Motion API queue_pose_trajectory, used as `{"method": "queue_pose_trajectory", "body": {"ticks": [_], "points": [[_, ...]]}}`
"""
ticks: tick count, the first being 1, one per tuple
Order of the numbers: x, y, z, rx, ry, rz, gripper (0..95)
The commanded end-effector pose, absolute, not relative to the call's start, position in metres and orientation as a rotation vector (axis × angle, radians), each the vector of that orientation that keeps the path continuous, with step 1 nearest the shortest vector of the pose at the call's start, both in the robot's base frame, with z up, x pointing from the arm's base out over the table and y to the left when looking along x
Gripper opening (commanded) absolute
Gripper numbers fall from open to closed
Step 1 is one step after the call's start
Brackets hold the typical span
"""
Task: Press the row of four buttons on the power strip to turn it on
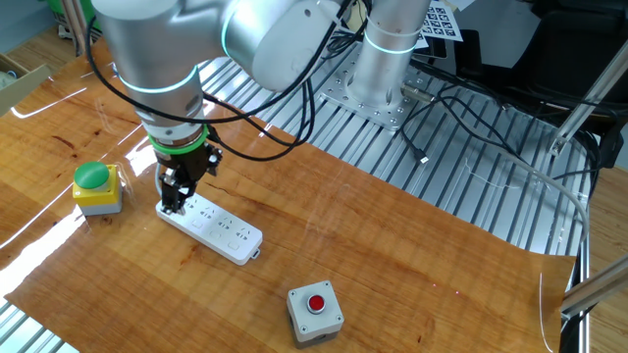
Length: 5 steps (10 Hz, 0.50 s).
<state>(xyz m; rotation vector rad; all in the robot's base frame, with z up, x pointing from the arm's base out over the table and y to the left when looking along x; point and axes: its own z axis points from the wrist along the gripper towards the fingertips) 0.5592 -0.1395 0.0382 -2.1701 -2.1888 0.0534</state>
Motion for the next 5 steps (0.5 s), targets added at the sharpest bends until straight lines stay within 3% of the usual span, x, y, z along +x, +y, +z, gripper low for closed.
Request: {"method": "queue_pose_trajectory", "body": {"ticks": [1,5], "points": [[0.559,-0.136,0.037,-2.178,-2.183,0.055,95.0],[0.557,-0.126,0.034,-2.187,-2.175,0.053,95.0]]}}
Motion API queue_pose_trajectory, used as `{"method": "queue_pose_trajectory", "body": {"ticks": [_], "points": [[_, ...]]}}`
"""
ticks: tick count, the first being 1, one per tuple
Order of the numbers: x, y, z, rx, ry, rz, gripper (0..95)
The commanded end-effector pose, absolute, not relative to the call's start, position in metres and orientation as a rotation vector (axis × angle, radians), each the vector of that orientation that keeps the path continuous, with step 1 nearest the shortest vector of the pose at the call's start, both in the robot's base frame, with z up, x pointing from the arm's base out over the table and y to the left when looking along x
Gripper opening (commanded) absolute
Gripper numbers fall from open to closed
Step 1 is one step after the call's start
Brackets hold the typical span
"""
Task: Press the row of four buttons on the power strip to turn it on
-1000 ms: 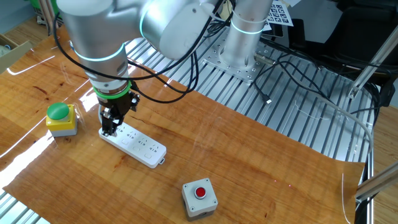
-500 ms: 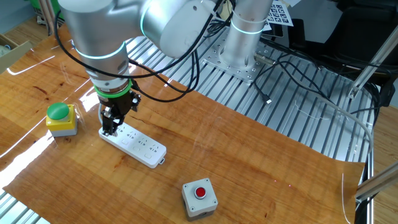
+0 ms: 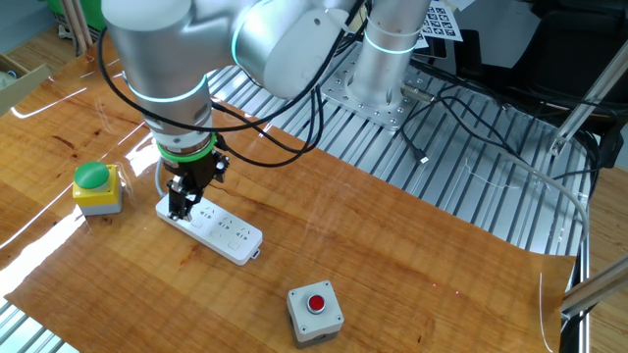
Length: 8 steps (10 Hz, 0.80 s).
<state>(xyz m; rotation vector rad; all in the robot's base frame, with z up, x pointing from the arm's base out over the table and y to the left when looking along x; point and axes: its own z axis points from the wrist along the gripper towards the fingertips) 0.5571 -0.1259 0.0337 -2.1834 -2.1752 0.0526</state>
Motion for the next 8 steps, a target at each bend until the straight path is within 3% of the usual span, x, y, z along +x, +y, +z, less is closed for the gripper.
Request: {"method": "queue_pose_trajectory", "body": {"ticks": [1,8], "points": [[0.5558,-0.1247,0.0334,-2.191,-2.172,0.050,95.0],[0.5524,-0.1169,0.0290,-2.195,-2.166,0.042,95.0]]}}
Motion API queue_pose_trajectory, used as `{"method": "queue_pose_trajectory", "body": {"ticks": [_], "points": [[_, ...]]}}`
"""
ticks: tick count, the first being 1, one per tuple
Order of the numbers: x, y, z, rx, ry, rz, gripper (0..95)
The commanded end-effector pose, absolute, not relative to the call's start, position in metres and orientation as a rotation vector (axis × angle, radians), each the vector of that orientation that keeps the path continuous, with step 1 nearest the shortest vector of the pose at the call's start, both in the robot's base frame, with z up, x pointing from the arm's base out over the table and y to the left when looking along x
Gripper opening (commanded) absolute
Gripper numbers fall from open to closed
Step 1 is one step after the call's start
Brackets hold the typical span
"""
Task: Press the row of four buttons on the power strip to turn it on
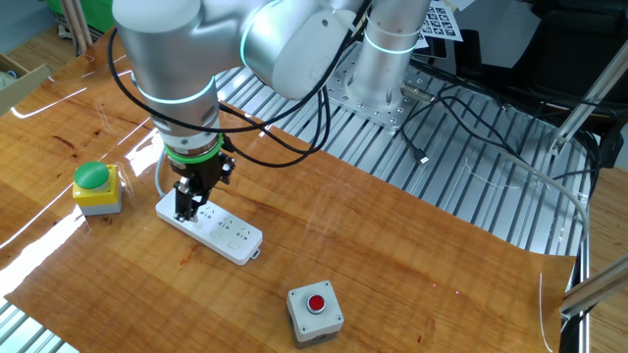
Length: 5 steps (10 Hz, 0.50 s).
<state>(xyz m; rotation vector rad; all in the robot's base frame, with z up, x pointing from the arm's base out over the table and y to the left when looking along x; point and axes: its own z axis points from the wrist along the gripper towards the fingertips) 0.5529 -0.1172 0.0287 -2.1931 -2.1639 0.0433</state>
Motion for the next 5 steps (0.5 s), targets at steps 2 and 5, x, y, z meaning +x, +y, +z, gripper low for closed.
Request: {"method": "queue_pose_trajectory", "body": {"ticks": [2,5], "points": [[0.5521,-0.1152,0.0278,-2.201,-2.162,0.042,95.0],[0.5523,-0.1139,0.0264,-2.200,-2.163,0.039,95.0]]}}
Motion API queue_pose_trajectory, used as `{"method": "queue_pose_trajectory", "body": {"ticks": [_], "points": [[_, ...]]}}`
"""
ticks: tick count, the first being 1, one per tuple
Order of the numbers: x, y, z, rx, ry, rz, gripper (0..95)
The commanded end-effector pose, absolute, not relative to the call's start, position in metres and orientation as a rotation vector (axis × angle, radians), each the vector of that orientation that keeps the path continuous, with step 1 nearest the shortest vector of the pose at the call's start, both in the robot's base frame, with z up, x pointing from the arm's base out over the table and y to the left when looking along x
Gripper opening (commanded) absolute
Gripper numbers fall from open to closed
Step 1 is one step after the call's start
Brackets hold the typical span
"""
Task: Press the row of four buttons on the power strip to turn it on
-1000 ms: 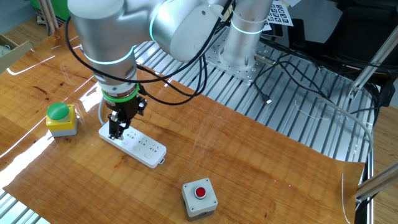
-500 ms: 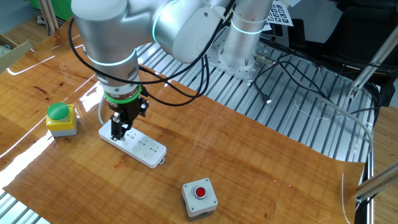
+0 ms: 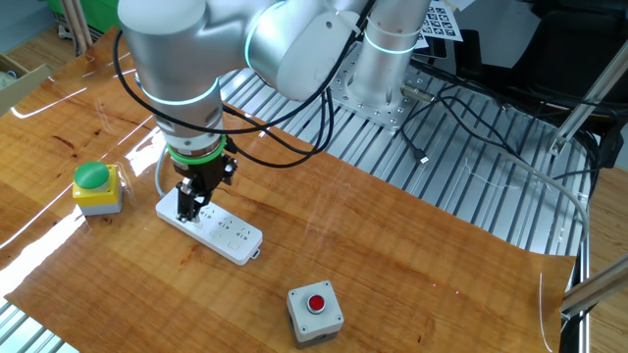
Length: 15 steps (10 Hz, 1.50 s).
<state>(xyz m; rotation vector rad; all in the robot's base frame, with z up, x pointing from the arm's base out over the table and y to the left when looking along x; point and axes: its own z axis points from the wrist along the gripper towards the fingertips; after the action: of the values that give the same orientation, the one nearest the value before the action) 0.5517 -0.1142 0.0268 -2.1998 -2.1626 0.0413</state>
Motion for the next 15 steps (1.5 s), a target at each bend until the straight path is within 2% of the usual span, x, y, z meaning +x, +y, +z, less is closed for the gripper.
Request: {"method": "queue_pose_trajectory", "body": {"ticks": [1,15], "points": [[0.553,-0.114,0.026,-2.200,-2.164,0.039,95.0],[0.553,-0.107,0.009,-2.207,-2.183,0.002,95.0]]}}
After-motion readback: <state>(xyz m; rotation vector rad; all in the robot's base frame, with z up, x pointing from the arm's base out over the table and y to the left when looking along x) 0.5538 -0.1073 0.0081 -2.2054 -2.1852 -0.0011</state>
